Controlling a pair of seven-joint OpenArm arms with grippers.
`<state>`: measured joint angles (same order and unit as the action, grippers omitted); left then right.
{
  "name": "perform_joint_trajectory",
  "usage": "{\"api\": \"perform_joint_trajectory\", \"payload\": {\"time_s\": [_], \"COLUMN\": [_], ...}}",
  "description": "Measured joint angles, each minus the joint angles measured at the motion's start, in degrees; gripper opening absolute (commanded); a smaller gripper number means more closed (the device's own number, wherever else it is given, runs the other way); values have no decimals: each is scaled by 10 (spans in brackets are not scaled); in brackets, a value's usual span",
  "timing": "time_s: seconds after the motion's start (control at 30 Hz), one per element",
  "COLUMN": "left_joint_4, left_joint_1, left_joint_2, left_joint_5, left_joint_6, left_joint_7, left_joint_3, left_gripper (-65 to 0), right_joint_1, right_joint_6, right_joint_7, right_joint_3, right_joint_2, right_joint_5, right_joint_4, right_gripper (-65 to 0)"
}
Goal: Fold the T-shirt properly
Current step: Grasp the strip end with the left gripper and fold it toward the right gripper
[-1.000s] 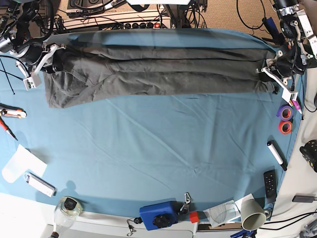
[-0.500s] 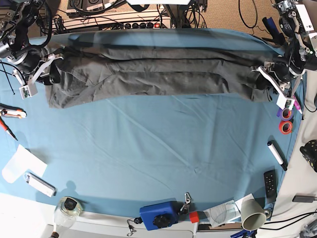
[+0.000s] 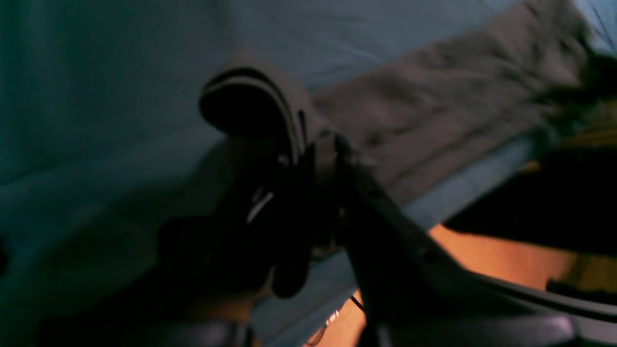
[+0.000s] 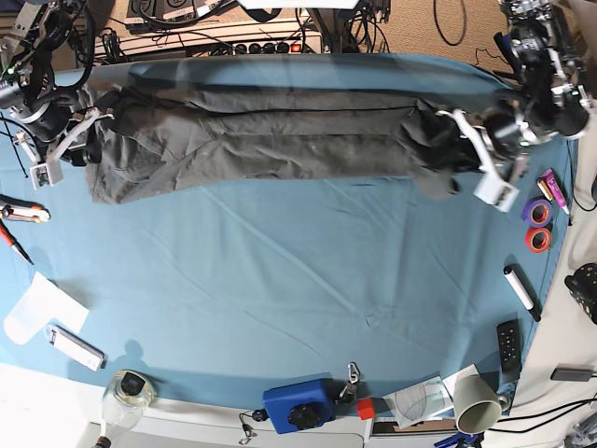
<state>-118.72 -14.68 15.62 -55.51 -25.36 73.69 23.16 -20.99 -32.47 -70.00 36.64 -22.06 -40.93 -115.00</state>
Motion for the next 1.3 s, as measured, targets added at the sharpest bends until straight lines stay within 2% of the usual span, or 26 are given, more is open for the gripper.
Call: {"api": "perform_joint_trajectory", "payload": {"time_s": [0.07,0.33,0.4,0.57,0.8,1.07,1.1,1.23,1.3], "left_joint_4": [0,0,0,0,8,35,35,35,35], "left_joint_1": [7,63,75,92,111,127,127,127,128], "left_joint_2": [-1,-7,-20,-56,-96,-135,-138,-153,-153], "left_joint_5": [4,65,73,78,156,231,244,306,319], "left_joint_6": [0,2,3,2,2,2,5,57,64], "left_joint_7": [0,-18,-18,-23,-66,-86,-93,-122,-129], "left_joint_3": [-43,-196,-222,-280,-352,-438,-445,-464,-469], "left_gripper": [-650,-650,-650,-650,-650,-650,-650,-650,-650], "right_joint_1": [0,0,0,0,0,0,0,0,0], "right_joint_6": [11,9,9,10,10,10,10,10,10], "right_joint_7": [2,6,13,15,15,15,15,15,15], "right_joint_3": [0,1,1,1,1,1,1,1,1], "right_joint_2": [8,40,43,43,43,43,43,43,43], "right_joint_5": [9,22,41,45,49,50,50,49,49], "right_joint_4": [0,0,4,25,41,41,41,41,41], "right_gripper": [-489,-489,-489,-489,-489,-489,-489,-489,-489]}}
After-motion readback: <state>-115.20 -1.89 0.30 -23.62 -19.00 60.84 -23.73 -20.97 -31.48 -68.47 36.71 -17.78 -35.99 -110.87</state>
